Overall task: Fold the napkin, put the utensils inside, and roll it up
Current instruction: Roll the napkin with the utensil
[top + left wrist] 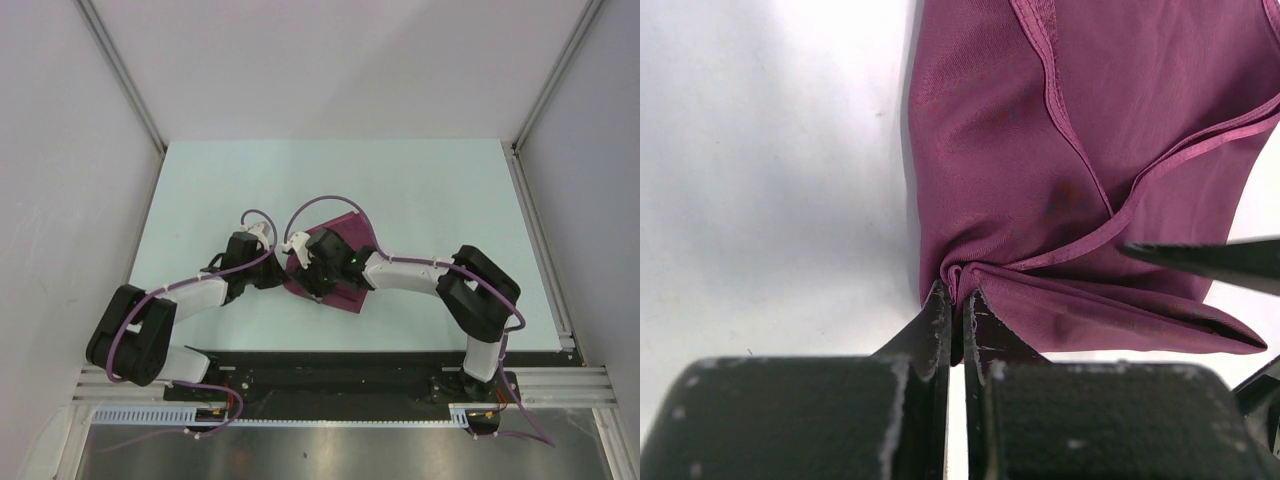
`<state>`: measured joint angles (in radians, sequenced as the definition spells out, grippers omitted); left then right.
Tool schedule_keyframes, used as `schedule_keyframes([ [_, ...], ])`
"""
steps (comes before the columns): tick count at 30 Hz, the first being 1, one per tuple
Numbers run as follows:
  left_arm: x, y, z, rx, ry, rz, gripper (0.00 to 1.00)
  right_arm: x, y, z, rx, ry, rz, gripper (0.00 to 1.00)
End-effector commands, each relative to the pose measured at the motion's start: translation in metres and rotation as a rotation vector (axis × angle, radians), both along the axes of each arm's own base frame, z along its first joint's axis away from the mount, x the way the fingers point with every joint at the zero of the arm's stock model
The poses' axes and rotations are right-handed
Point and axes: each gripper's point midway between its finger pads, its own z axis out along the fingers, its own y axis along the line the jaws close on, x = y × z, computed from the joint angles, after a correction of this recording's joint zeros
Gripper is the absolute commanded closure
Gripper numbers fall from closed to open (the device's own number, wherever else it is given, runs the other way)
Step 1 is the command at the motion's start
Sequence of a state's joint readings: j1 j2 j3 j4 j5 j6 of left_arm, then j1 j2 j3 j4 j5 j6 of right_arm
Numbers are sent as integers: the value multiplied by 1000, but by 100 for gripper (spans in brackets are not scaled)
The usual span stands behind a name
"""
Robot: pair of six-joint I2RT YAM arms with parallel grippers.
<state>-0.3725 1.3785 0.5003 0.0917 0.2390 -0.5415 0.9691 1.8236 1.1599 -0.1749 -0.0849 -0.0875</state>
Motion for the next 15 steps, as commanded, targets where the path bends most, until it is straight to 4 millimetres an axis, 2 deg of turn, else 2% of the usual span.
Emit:
schedule_keyframes([
  [1, 16, -5, 18, -23, -54, 6, 100, 12, 7, -1, 5, -19, 5, 37],
  [10, 16, -5, 17, -23, -53, 3, 100, 17, 0, -14, -5, 13, -11, 37],
  [14, 15, -5, 16, -22, -48, 2, 100, 17, 2, -9, 17, 4, -6, 36],
  [15, 16, -5, 16, -22, -48, 4, 100, 17, 4, -2, 36, -1, -5, 36],
])
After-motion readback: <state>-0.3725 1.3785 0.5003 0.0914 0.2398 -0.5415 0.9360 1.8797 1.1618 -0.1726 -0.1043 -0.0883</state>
